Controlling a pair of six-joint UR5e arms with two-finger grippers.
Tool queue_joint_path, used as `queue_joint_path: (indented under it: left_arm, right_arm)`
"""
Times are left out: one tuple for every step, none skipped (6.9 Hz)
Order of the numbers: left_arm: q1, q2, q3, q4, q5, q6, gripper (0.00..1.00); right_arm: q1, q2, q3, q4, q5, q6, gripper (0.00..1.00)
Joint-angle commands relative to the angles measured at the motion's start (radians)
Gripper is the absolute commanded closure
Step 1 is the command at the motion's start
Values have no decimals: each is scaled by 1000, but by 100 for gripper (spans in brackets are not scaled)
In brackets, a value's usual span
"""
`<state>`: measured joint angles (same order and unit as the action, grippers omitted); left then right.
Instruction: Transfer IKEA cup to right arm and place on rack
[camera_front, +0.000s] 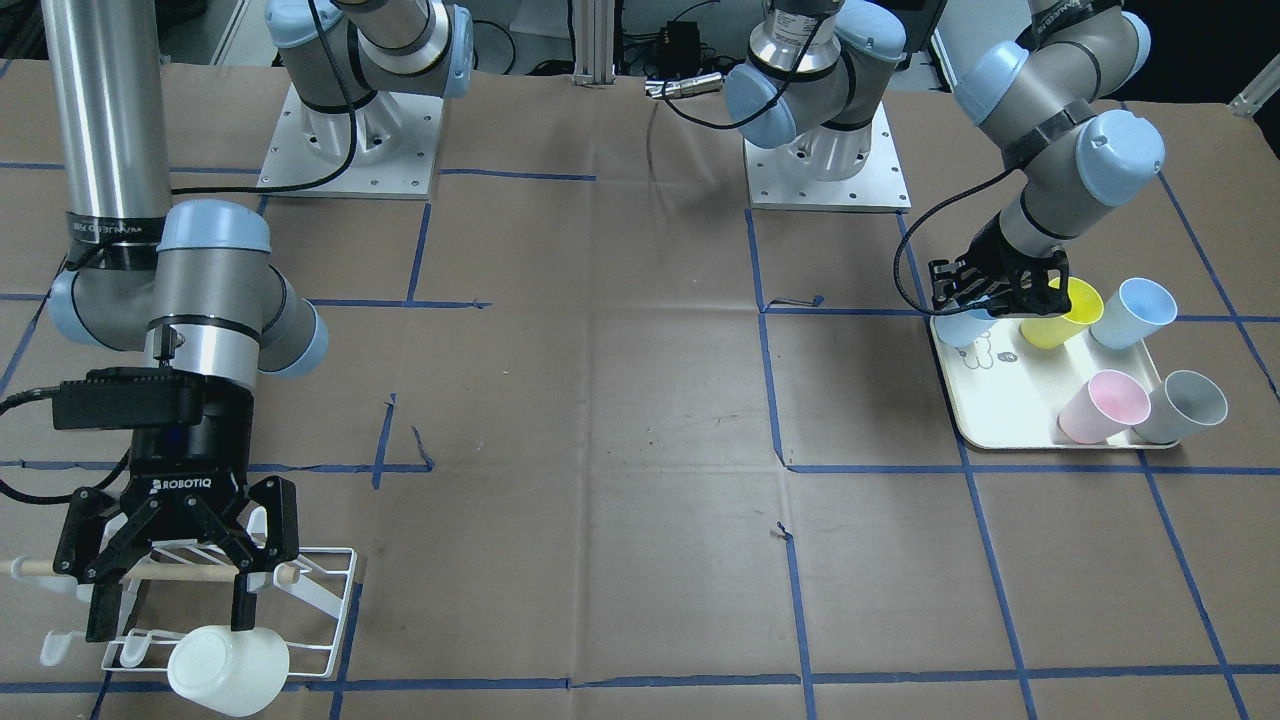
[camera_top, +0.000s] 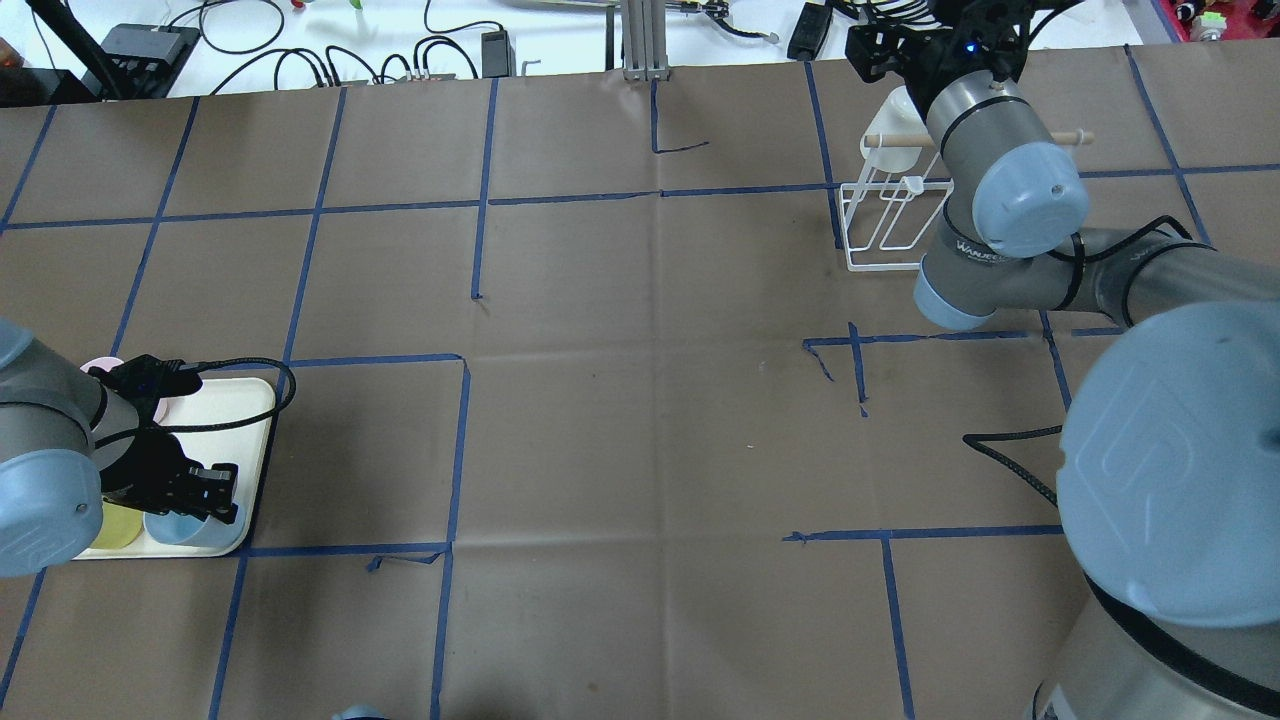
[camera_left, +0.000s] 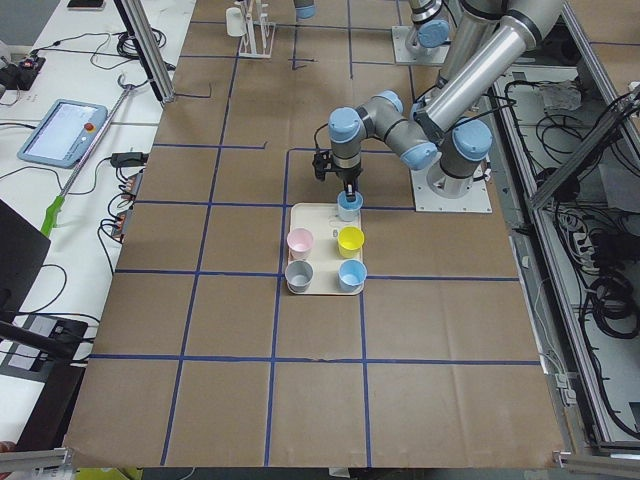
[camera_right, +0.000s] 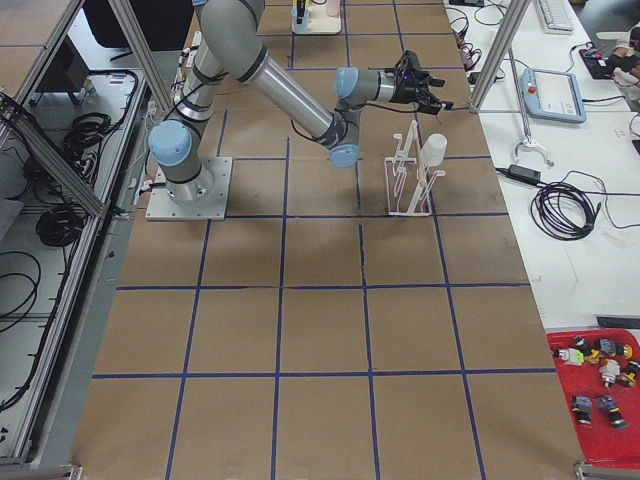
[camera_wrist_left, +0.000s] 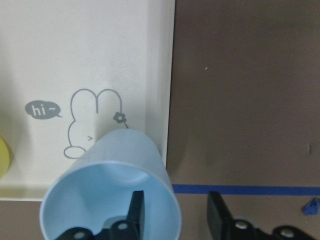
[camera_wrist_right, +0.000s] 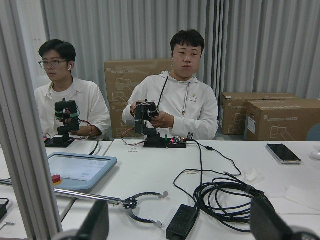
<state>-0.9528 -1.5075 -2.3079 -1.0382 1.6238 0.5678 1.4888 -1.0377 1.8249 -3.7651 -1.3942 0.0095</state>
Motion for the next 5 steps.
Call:
queue_joint_path:
  left_arm:
    - [0, 12, 7, 1, 2, 1, 100]
    - [0, 10, 36, -9, 2, 3, 100]
    - [0, 13, 54, -19, 4, 6, 100]
    - [-3, 24, 64, -22, 37, 6, 100]
    - [-12, 61, 88, -46, 34, 6, 100]
  right_arm:
    - [45, -44, 5, 1, 9, 53, 0]
    - [47, -48, 5, -1, 58, 60, 0]
    - [54, -59, 16, -1, 72, 143, 0]
    - [86, -76, 30, -1, 72, 279, 0]
    - [129, -88, 36, -1, 72, 361, 0]
